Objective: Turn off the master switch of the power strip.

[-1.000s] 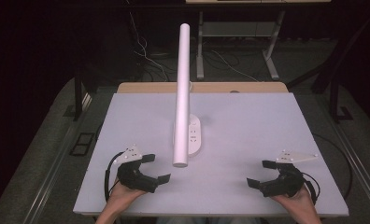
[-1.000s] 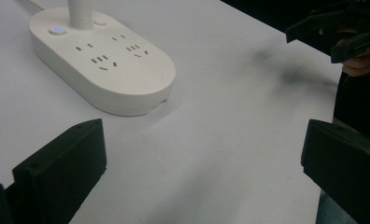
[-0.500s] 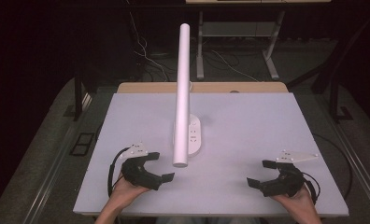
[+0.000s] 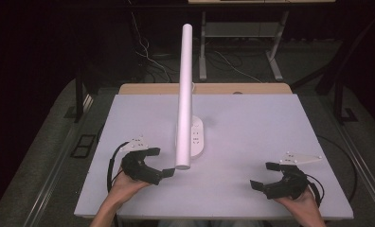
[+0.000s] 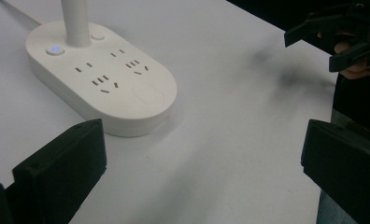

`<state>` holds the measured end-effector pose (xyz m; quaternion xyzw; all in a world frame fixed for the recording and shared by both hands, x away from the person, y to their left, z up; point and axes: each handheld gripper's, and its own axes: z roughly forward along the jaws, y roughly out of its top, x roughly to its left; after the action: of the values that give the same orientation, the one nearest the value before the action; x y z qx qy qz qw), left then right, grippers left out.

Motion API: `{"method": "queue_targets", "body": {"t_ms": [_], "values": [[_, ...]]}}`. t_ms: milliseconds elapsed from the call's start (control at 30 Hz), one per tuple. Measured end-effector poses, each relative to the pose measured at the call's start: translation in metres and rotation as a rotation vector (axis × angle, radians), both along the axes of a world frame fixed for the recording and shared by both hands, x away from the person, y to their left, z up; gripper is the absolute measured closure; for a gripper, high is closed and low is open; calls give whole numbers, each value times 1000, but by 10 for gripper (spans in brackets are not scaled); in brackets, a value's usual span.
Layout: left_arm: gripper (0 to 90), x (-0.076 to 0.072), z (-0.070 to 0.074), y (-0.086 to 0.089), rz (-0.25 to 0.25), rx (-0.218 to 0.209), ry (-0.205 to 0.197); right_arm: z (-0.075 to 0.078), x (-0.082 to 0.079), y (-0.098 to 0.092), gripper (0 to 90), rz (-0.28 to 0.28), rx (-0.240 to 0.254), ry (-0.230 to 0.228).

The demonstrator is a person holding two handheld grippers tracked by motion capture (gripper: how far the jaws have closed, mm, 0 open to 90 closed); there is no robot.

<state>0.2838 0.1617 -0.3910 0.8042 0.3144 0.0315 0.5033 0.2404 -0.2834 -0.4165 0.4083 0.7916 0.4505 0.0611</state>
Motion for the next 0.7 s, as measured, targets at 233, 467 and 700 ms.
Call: {"method": "queue_targets", "body": {"t_ms": [233, 467, 700], "values": [[0, 9, 5, 0, -1, 10, 3, 0, 0, -1, 0, -1, -1, -1], [0, 17, 11, 1, 1, 17, 7, 0, 0, 0, 0, 1, -4, -2], [0, 28, 18, 0, -3, 38, 6, 0, 0, -1, 0, -1, -7, -3]]}}
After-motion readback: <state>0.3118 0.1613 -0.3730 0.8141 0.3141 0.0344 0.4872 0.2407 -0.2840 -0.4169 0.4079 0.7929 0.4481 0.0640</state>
